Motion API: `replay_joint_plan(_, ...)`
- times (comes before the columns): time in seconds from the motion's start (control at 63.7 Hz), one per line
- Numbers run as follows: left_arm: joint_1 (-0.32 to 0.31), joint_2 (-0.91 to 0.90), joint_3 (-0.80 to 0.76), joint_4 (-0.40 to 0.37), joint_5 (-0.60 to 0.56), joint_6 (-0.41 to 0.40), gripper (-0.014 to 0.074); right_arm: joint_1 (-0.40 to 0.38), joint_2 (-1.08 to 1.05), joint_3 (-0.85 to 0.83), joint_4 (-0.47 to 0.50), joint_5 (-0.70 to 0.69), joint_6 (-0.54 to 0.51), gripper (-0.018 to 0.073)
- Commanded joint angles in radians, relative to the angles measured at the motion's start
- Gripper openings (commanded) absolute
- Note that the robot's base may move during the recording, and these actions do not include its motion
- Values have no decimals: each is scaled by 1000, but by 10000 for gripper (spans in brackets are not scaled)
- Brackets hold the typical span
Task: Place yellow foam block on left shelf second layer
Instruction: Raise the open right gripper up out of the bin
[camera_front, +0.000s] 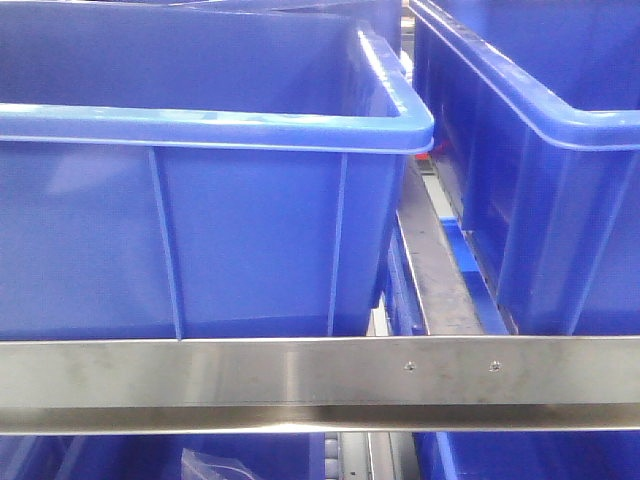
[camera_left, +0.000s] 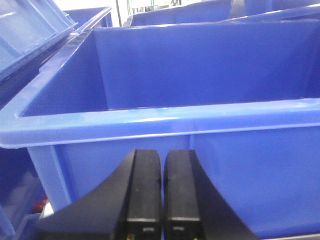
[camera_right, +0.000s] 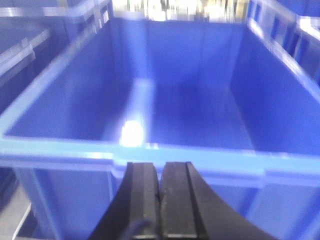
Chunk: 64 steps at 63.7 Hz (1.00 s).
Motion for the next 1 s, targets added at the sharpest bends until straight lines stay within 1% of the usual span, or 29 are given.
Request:
replay_joint_plan(0.0, -6, -16, 28, -5, -83, -4, 124, -3, -19, 16, -7, -166, -3, 59)
replay_joint_plan(0.094, -6, -16, 28, -5, -83, -4, 124, -3, -19, 94, -7, -303, -3, 59)
replay_joint_plan(0.11, -6, -16, 28, -5, -83, -4, 124, -3, -19, 114, -7, -355, -3, 59)
replay_joint_plan(0.141, -6, -16, 28, -5, -83, -4, 124, -3, -19, 133, -7, -395, -2, 59)
replay_joint_plan(0.188, -6, -16, 28, -5, -83, -4, 124, -3, -19, 125, -7, -360, 0, 59)
replay_joint_plan(0.408, -6, -16, 28, -5, -83, -4, 124, -3, -19, 127, -7, -354, 54, 59)
replay_joint_plan(0.989, -6, -16, 28, -5, -83, -4, 124, -3, -19, 127, -7, -351, 54, 59)
